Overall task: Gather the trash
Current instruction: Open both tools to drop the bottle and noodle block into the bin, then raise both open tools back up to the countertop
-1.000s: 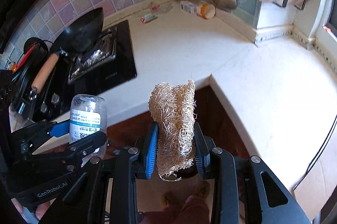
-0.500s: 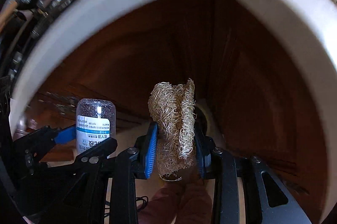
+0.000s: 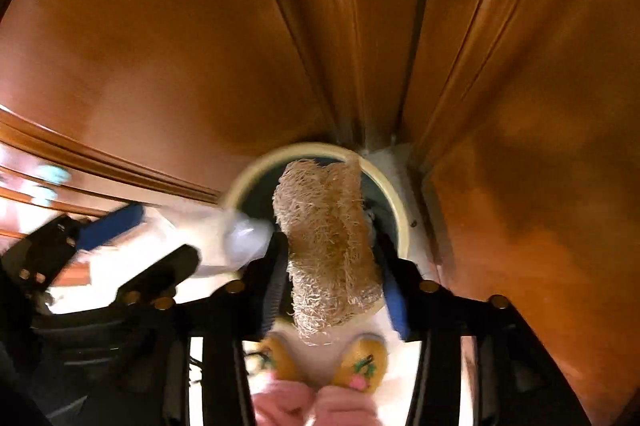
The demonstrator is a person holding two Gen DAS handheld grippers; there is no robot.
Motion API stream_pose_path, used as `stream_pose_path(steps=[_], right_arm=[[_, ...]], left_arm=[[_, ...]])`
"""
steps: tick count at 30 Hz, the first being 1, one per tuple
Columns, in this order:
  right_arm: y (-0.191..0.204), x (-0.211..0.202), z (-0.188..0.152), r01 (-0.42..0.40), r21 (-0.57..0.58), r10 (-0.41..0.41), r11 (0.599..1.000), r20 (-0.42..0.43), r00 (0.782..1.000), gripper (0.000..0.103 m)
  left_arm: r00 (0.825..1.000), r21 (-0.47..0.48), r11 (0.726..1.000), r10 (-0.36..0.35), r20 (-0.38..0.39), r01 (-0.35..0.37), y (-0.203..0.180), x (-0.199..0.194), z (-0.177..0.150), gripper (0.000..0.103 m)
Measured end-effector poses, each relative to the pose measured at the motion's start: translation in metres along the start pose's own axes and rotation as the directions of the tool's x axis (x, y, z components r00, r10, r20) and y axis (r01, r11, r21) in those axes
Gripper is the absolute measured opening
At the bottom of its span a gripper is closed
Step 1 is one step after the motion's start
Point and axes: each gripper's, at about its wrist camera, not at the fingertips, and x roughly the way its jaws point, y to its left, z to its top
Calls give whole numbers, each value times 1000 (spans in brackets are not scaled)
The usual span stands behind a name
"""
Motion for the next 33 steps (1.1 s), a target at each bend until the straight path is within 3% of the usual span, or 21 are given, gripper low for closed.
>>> stream_pose_path(steps=[4, 8, 16, 23, 33], right_arm=[[-12, 33, -9, 10, 8, -9, 1000, -7, 1000, 59], [-8, 50, -14, 14, 12, -13, 1000, -23, 1000, 62], [10, 32, -12, 7, -36, -8, 999, -30, 1000, 62], [18, -39, -12, -15, -24, 14, 1000, -25, 1000, 62], [51, -215, 8, -22, -45, 24, 999, 61, 998, 62]], left_arm=[[998, 18, 999, 49, -49, -48, 10, 44, -7, 65], [996, -14, 998, 63, -71, -64, 22, 61, -15, 65], [995, -59, 996, 61, -85, -66, 22, 34, -25, 65], [997, -101, 993, 54, -64, -60, 13, -46, -15, 65], [998, -81, 995, 57, 13, -56, -10, -227, 19, 65]])
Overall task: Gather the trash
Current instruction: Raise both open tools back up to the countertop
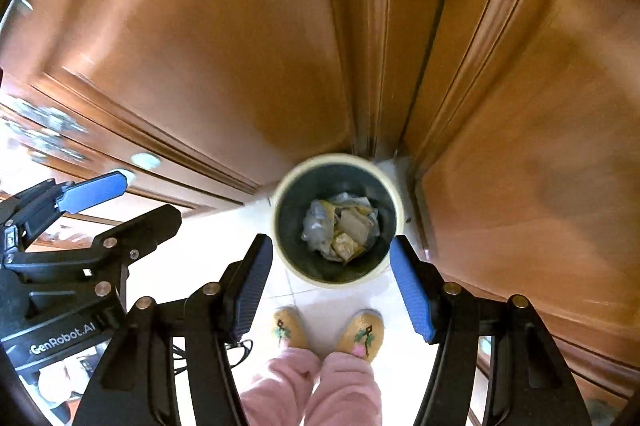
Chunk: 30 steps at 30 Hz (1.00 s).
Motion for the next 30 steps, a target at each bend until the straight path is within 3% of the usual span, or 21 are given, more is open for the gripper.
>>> stream_pose_path(steps=[8, 15, 21, 30], right_arm=[[15, -148, 26, -1, 26, -1, 1000, 99, 995, 62], [26, -269, 50, 19, 25, -25, 999, 243, 970, 62], [35, -342, 70, 39, 41, -51, 998, 344, 938, 62], [45, -413, 102, 43, 71, -70, 997, 452, 889, 62]], left_arm=[[997, -4, 1000, -13, 74, 14, -2, -134, 30, 65], [984, 31, 999, -25, 176, 20, -6, -227, 53, 65], [967, 64, 998, -20, 253, 4, -3, -287, 70, 65], [924, 85, 996, -27, 382, -6, 7, -347, 100, 66]])
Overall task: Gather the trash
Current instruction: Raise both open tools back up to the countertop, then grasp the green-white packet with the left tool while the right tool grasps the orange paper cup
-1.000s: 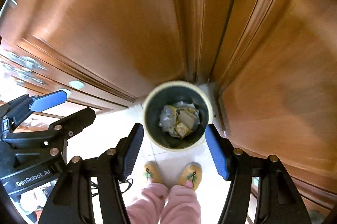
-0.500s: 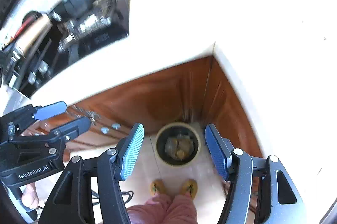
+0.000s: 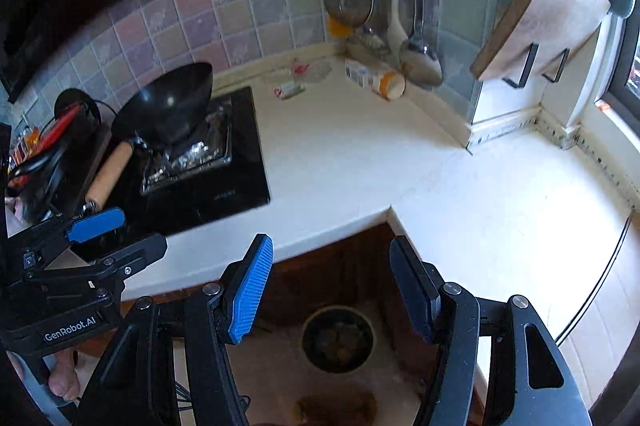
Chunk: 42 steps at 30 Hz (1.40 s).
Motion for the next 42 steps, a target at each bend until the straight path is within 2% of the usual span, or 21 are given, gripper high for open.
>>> stream_pose_path(steps=[4, 9, 15, 18, 26, 29, 32, 37, 42], right_arm=[[5, 1, 19, 23, -18, -23, 1000, 31, 999, 63], [1, 25, 42, 53, -50, -51, 997, 50, 997, 67], [-23, 80, 91, 55, -91, -50, 994, 58, 997, 68], [-37, 115, 122, 37, -116, -31, 993, 52, 998, 68], [-58, 214, 201, 26, -235, -18, 972, 36, 999, 68], [-57, 253, 223, 60, -292, -51, 955, 39, 998, 68], [-50, 288, 237, 88, -330, -80, 940, 37, 996, 68], [-39, 359, 252, 152, -385, -159, 910, 14, 987, 68], [-34, 415, 258, 213, -422, -237, 881, -4, 972, 68]], left_arm=[[999, 5, 1000, 7, 37, -7, 5, -5, 25, 66], [997, 5, 999, 39, 59, -40, 10, 5, 59, 66], [996, -45, 997, 70, 57, -68, 17, 37, 105, 71], [993, -81, 991, 109, 43, -106, 19, 61, 132, 71], [976, -166, 962, 215, -34, -218, 34, 137, 206, 71], [971, -193, 952, 228, -71, -238, 42, 168, 227, 71], [967, -214, 944, 232, -107, -250, 51, 198, 246, 71], [950, -220, 929, 263, -166, -296, 69, 250, 269, 71], [940, -195, 934, 255, -227, -301, 79, 299, 285, 71]])
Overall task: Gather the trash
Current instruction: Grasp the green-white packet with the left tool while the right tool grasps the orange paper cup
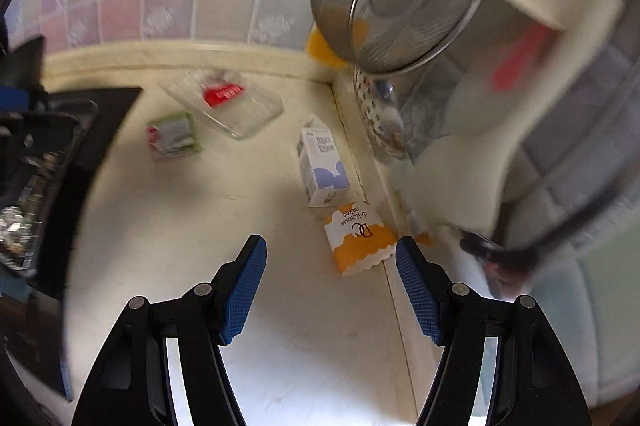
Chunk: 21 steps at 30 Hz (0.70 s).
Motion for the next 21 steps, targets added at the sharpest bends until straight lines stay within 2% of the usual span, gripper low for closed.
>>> stream_pose_path(steps=[5, 9, 14, 17, 21], right_arm=[[10, 46, 7, 85, -37, -87, 996, -30, 996, 68], [28, 61, 6, 148, -115, -153, 982, -32, 988, 68], [41, 96, 9, 225, -171, -244, 959, -97, 965, 68], [43, 113, 8, 240, -163, -262, 957, -136, 955, 68], [46, 124, 6, 292, -173, -316, 941, -131, 940, 67]], left_arm=[[998, -1, 1000, 13, -69, -13, -2, 43, 16, 71], [995, -34, 999, -1, -104, -2, 5, 66, 23, 71], [991, -78, 997, -12, -130, 2, 13, 88, 28, 71], [990, -98, 995, -21, -142, 7, 16, 99, 29, 71], [988, -131, 991, -54, -147, 34, 18, 114, 30, 71]])
